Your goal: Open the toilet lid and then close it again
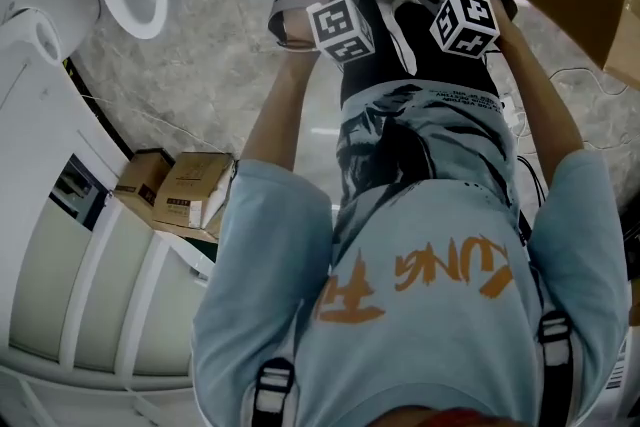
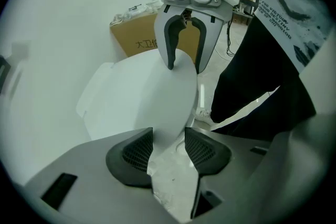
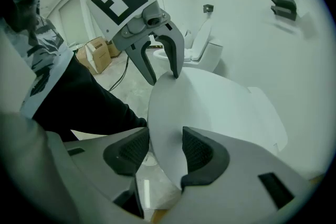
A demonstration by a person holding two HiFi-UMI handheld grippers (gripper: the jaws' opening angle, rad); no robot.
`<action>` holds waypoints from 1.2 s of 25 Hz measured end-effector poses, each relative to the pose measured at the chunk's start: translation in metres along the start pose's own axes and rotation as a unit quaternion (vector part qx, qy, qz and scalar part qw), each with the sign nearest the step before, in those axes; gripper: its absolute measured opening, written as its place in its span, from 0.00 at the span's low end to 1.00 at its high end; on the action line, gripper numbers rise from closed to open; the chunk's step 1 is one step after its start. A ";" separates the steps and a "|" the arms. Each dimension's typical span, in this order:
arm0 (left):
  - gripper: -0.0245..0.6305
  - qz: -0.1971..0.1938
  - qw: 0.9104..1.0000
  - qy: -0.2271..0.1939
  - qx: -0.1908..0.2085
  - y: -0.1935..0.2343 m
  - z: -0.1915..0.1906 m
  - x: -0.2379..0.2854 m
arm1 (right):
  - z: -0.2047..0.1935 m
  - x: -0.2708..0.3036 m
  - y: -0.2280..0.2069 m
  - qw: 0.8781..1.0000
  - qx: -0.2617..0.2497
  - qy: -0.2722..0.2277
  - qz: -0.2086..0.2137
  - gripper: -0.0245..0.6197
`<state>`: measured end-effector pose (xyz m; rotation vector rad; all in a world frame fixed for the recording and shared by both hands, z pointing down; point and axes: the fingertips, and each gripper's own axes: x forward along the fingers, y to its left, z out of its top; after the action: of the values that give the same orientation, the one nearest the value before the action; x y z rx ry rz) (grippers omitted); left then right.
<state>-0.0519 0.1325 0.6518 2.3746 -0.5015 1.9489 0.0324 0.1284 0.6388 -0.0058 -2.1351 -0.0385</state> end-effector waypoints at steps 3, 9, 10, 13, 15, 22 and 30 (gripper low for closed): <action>0.35 -0.003 1.000 0.007 -0.021 -0.005 -0.010 0.020 | -0.008 0.022 0.003 1.000 -0.011 0.007 0.007 0.37; 0.35 -0.015 0.999 0.010 -0.037 -0.028 -0.019 0.057 | -0.033 0.055 0.021 0.999 -0.016 0.025 0.023 0.37; 0.35 -0.016 0.999 0.010 -0.038 -0.030 -0.021 0.064 | -0.037 0.062 0.021 0.999 -0.013 0.026 0.024 0.37; 0.36 -0.014 0.999 0.007 -0.043 -0.036 -0.024 0.085 | -0.049 0.080 0.023 0.999 -0.014 0.029 0.027 0.37; 0.36 -0.008 0.999 0.006 -0.050 -0.040 -0.026 0.098 | -0.057 0.091 0.025 0.999 -0.020 0.027 0.030 0.37; 0.37 -0.017 0.998 0.004 -0.061 -0.052 -0.032 0.130 | -0.078 0.120 0.030 0.999 -0.026 0.036 0.025 0.36; 0.37 -0.025 0.997 0.000 -0.071 -0.057 -0.032 0.147 | -0.088 0.131 0.032 0.999 -0.021 0.032 0.024 0.36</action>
<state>-0.0435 0.1606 0.8097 2.2776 -0.5561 1.8279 0.0374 0.1561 0.7978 -0.0789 -2.0684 -0.0559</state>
